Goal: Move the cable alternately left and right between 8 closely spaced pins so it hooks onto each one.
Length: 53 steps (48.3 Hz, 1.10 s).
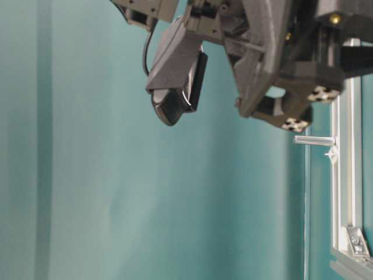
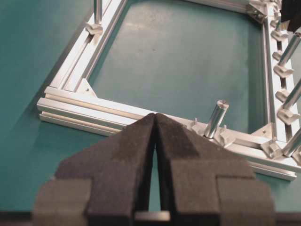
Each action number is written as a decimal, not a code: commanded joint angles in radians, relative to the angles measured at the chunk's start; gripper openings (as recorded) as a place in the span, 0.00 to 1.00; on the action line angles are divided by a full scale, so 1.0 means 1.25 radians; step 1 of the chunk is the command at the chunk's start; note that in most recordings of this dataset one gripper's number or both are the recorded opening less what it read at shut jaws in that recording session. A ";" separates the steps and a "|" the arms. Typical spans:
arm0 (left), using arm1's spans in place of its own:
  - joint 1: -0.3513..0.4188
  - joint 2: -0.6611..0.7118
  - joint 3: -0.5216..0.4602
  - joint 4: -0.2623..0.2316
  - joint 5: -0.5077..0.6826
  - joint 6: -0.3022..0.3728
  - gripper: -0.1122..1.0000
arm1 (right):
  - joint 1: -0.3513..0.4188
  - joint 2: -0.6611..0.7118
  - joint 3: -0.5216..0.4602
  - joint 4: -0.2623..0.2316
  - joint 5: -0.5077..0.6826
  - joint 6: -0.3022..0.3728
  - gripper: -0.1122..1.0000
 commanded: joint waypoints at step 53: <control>0.002 0.006 -0.009 0.001 -0.006 -0.006 0.11 | 0.101 0.034 -0.076 0.000 0.074 0.144 0.27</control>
